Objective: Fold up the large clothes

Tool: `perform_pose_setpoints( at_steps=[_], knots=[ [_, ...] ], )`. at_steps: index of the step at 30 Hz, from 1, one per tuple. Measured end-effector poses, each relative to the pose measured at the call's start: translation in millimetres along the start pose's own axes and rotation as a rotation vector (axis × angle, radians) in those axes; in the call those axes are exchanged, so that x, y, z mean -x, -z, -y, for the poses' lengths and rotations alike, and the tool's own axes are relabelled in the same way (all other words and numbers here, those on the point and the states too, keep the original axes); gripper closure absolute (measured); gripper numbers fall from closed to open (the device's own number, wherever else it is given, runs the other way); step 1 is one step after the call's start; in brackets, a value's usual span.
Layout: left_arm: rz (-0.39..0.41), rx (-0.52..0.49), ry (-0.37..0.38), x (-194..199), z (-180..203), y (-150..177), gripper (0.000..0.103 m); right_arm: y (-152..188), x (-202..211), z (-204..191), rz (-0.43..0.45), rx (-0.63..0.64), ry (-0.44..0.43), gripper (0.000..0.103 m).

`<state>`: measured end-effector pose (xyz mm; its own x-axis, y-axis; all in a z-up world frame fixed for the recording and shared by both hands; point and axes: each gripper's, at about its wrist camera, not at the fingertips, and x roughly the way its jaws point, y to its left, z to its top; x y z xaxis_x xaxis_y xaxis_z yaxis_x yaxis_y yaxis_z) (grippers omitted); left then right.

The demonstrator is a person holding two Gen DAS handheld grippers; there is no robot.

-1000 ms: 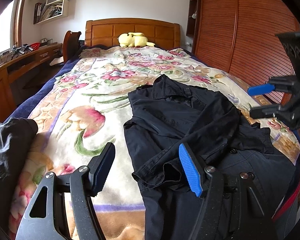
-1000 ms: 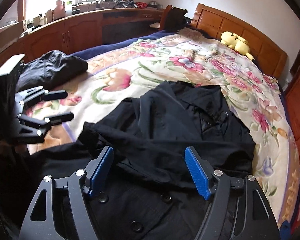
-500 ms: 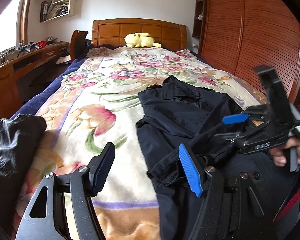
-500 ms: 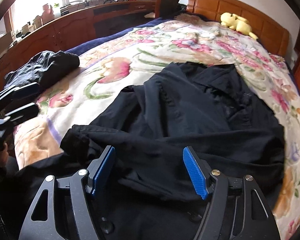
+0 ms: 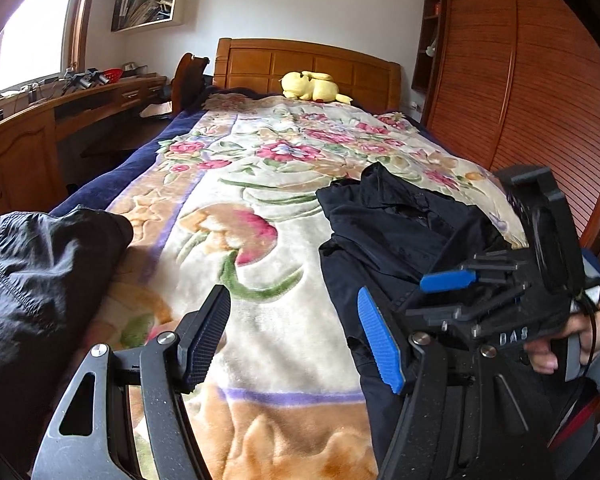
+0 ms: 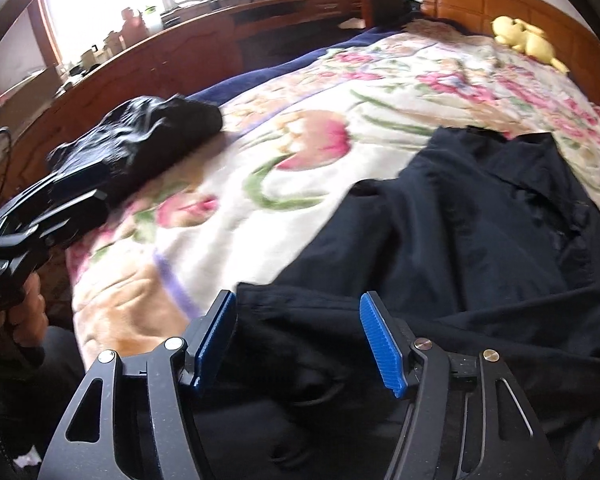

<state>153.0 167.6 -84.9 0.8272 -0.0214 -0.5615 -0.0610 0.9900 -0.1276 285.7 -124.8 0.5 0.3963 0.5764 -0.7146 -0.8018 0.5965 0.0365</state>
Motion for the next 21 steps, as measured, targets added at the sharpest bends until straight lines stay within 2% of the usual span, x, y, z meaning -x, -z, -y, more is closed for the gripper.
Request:
perform_pose_setpoints(
  at_steps=[2,3,4,7,12,17,21],
  knots=[
    [0.001,-0.002,0.000,0,0,0,0.036,5,-6,-1,-0.030,0.014,-0.008,0.044],
    [0.001,-0.003,0.000,0,0,1,0.036,6,-11,-4,-0.045,0.021,-0.010,0.052],
    [0.000,-0.002,0.000,0,0,1,0.036,9,-14,-6,-0.058,0.029,-0.013,0.068],
    [0.005,-0.001,0.003,0,-1,1,0.036,21,-9,-9,-0.059,0.045,-0.025,0.085],
    [0.007,0.001,0.011,-1,0,1,0.036,45,16,-8,0.002,-0.008,-0.054,0.091],
    [0.001,-0.021,0.016,-1,9,0,0.036,76,38,-13,0.058,-0.065,-0.039,0.092],
    [-0.009,-0.042,0.020,-4,17,0,0.036,101,46,-16,0.067,-0.111,-0.033,0.092]
  ],
)
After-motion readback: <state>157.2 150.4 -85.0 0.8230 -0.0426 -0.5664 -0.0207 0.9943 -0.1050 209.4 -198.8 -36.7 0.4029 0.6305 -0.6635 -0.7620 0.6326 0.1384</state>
